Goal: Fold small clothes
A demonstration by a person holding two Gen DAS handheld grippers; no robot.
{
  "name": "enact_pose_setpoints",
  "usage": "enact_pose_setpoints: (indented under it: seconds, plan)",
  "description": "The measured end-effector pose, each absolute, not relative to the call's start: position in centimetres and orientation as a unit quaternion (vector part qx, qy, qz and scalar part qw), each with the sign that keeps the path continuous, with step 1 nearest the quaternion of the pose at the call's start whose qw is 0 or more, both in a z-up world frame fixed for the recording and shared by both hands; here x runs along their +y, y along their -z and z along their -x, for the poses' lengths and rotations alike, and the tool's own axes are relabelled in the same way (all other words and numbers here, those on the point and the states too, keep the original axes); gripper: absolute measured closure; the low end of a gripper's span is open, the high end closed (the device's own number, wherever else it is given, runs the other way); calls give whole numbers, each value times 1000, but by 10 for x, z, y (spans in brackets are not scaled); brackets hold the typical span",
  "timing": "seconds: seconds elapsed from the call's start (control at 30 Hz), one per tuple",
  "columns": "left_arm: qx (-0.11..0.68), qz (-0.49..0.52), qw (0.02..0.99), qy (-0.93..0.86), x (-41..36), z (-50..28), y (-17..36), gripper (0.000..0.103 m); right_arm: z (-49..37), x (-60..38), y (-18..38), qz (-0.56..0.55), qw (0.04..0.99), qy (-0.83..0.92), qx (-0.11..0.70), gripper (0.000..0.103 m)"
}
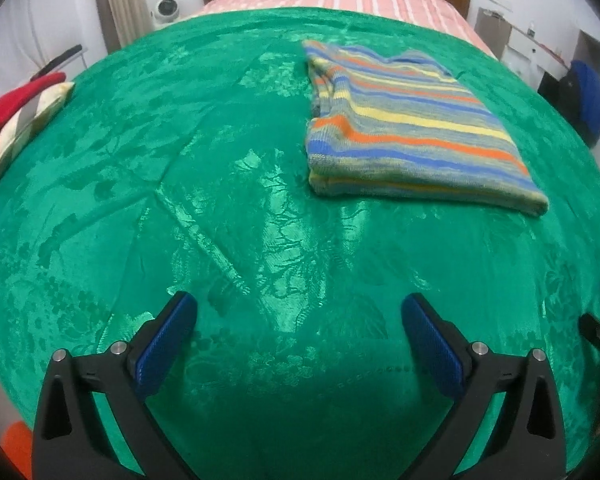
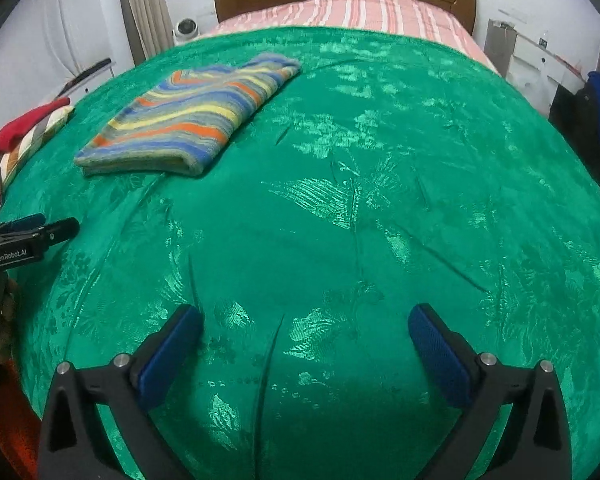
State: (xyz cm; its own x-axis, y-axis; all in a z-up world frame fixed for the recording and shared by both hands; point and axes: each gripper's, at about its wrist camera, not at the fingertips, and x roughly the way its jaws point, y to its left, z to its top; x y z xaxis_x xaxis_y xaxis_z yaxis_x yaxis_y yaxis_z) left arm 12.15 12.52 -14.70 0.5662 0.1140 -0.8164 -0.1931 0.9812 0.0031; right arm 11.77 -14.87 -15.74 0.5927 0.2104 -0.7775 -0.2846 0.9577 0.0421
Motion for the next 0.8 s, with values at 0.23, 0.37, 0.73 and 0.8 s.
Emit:
enact_pose_setpoints:
  seconds: [0.23, 0.37, 0.73, 0.8]
  plan:
    - [451, 43, 888, -84, 128, -120, 148, 0, -116, -150, 159, 42, 894, -141, 424, 0]
    - [449, 42, 889, -84, 126, -119, 148, 0, -116, -150, 159, 41, 894, -141, 424, 0]
    - [457, 36, 886, -73, 126, -121, 149, 0, -118, -150, 160, 38, 894, -145, 422, 0]
    - [457, 32, 886, -75, 125, -121, 150, 0, -118, -149, 161, 38, 894, -145, 422, 0]
